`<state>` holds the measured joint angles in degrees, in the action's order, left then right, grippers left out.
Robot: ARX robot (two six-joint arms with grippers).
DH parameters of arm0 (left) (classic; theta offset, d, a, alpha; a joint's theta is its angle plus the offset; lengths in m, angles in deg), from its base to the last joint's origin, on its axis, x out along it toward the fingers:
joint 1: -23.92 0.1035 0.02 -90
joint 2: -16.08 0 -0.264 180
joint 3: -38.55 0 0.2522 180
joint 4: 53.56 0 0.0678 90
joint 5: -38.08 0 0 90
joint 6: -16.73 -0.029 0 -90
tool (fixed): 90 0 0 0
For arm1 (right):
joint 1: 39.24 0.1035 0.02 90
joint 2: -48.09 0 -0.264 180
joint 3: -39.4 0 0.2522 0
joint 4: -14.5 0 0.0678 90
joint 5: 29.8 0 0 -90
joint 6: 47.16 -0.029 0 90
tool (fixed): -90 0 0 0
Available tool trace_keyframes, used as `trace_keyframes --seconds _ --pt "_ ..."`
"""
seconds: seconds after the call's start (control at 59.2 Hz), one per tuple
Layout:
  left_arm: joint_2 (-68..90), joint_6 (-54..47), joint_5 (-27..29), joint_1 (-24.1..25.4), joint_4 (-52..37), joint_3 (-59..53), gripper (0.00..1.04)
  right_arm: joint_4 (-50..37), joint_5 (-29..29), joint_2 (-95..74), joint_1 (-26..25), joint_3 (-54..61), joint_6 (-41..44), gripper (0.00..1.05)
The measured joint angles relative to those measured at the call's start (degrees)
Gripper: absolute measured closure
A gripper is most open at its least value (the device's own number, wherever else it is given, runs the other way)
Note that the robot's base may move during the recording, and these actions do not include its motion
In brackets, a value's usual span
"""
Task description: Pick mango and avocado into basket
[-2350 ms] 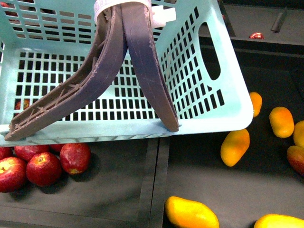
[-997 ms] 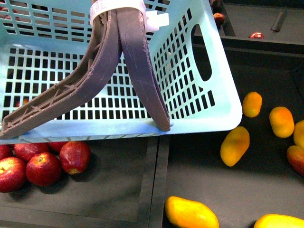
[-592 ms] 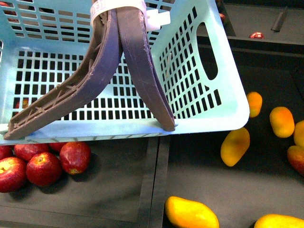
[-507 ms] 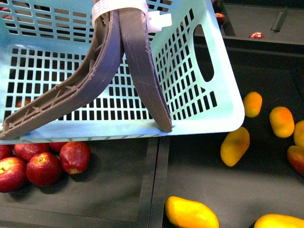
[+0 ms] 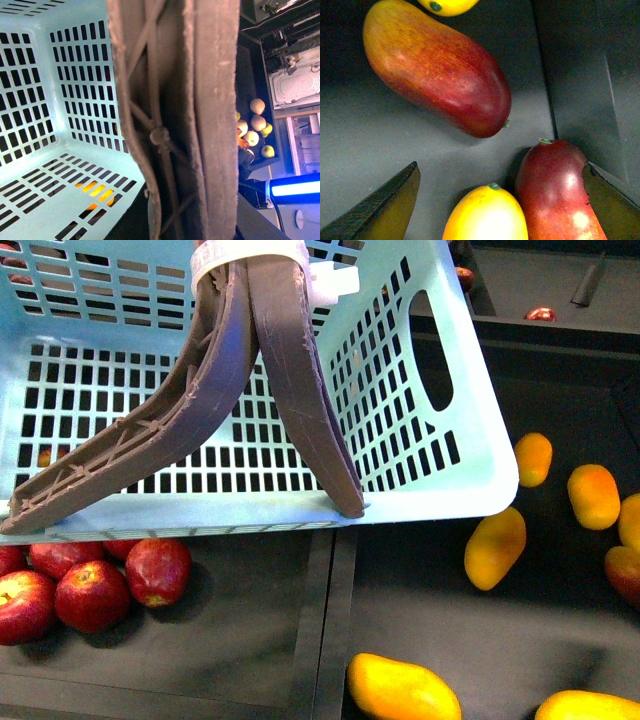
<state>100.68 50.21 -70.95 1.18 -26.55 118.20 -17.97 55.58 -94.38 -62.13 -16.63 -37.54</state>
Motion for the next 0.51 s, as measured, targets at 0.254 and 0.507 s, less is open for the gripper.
trace_keyframes --seconds 0.254,0.507 --pt "0.0 0.0 0.0 0.0 0.0 0.0 0.88 -0.5 -1.9 -5.3 0.1 -2.3 -2.8 0.08" --pt "0.0 0.0 0.0 0.0 0.0 0.0 0.88 -0.1 -3.3 -6.3 0.7 -3.8 -6.9 0.08"
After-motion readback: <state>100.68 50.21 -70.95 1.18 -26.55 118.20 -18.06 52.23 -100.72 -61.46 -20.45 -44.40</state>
